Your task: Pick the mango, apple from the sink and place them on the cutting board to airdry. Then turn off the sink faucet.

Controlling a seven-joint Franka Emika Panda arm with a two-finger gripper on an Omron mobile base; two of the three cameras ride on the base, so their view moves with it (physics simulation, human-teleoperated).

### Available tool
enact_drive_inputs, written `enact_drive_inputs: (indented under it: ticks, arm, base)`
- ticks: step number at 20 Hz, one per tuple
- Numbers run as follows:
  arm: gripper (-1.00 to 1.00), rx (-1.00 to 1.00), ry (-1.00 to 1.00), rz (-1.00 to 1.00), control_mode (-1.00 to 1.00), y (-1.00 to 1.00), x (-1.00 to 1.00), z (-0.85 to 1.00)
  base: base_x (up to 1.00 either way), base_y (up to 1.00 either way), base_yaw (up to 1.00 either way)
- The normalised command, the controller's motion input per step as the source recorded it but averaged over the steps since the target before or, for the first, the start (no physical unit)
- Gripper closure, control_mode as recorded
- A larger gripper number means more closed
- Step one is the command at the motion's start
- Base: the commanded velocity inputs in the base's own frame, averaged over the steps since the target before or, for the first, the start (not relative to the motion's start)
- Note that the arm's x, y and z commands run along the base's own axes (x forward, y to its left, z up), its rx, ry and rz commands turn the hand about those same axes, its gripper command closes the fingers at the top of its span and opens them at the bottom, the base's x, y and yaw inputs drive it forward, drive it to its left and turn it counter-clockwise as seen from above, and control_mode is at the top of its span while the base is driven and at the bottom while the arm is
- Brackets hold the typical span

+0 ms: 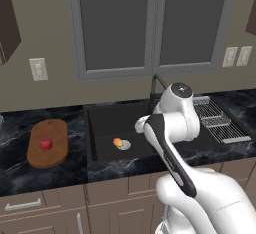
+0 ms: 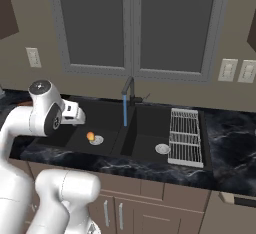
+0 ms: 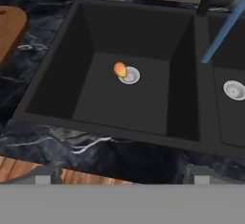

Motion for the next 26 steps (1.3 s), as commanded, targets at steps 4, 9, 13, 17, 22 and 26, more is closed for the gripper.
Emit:
enact_drive_inputs:
  ticks: [4, 9, 13, 17, 22, 26]
  arm:
    - [-1.0, 0.0, 0.06, 0.0, -1.0, 0.08, 0.36, -0.22]
    - [-1.0, 0.0, 0.05, 0.0, -1.0, 0.09, 0.3, -0.25]
    - [-1.0, 0.0, 0.02, 0.0, -1.0, 0.04, 0.31, -0.31]
    - [-1.0, 0.0, 0.0, 0.0, -1.0, 0.03, 0.28, -0.31]
    - [-1.0, 0.0, 0.0, 0.0, -1.0, 0.07, 0.25, -0.27]
    - [-1.0, 0.0, 0.0, 0.0, -1.0, 0.08, 0.22, -0.16]
  base:
    - [0.0, 0.0, 0.0]
    - [0.0, 0.0, 0.0]
    - [0.0, 0.0, 0.0]
    - [0.0, 0.0, 0.0]
    - [0.0, 0.0, 0.0]
    - [0.0, 0.0, 0.0]
